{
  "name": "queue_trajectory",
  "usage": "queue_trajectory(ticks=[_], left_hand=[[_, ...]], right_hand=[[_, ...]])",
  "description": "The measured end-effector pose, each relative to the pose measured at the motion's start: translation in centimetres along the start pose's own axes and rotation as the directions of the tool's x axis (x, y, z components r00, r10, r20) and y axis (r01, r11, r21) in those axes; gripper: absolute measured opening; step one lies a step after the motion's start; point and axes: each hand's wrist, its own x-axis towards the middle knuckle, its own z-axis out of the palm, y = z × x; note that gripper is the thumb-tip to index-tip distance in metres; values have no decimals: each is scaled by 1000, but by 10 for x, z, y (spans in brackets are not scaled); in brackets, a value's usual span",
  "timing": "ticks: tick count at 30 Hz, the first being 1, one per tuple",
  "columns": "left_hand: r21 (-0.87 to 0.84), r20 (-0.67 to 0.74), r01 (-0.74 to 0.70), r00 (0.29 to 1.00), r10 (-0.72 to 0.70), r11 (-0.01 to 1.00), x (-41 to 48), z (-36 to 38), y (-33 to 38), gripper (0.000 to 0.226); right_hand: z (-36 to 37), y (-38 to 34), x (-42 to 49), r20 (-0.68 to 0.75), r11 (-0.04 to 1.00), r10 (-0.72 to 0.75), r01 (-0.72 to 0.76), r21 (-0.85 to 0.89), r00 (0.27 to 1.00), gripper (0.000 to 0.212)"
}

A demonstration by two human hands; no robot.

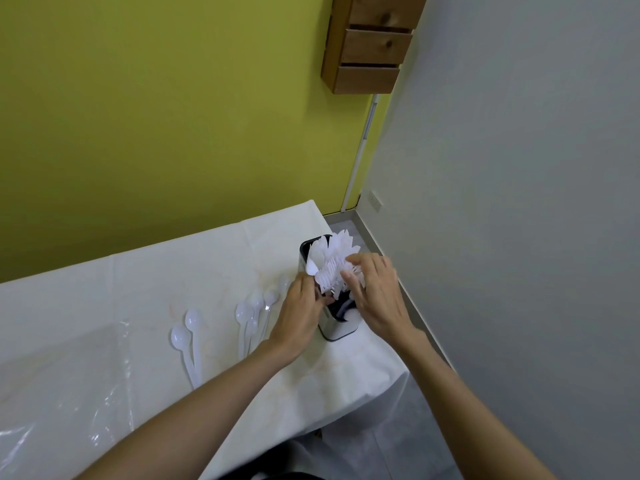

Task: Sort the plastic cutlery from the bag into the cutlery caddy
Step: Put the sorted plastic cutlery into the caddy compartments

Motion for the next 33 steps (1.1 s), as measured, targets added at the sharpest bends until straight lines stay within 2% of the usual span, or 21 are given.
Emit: queue_trajectory(ticks=[2,3,6,9,11,15,17,19,21,24,25,27,30,33], left_hand=[[44,-54,-55,997,58,997,-7,-3,-3,22],[87,-46,-111,992,115,990,-10,-4,-6,21],[204,45,-251,968,247,946,-18,-4,-19,37],[186,46,-221,975,216,957,-21,-7,-27,43],[202,53,-240,971,234,950,-21,-10,-30,43],[219,51,-252,968,247,943,-22,-15,-36,41],[237,40,-228,974,225,944,-24,-19,-38,41],[226,20,-193,981,194,955,-26,-27,-44,42],[215,-18,-137,989,144,967,-28,-36,-52,41],[171,-101,-18,994,36,985,-38,-49,-69,37],[149,-134,33,991,-13,988,-43,-54,-76,34],[94,-211,181,965,-158,979,-56,-63,-96,29],[80,-375,469,832,-409,880,-79,-76,-129,22],[47,-436,738,621,-651,673,-95,-88,-155,32]], right_hand=[[-1,0,-4,-42,999,-49,48,-20,998,50],[0,0,-6,-16,994,-96,95,-50,995,52],[9,8,-16,149,954,-184,213,-210,972,60],[8,9,-19,143,954,-134,167,-251,981,63],[4,-2,-16,136,924,-200,232,-304,970,65],[16,-14,-12,253,825,-307,389,-411,917,62],[22,-10,-15,269,817,-290,384,-430,918,60],[25,-13,-17,220,827,-299,367,-427,929,60],[26,-26,-15,134,839,-354,378,-391,926,57],[44,-54,-12,0,895,-417,410,-174,909,46],[54,-61,-13,11,912,-400,399,-96,916,42],[78,-72,-20,152,951,-305,310,-13,940,37],[117,-70,-25,404,996,-7,42,-79,915,35],[142,-63,-20,467,943,258,-116,-311,846,32]])
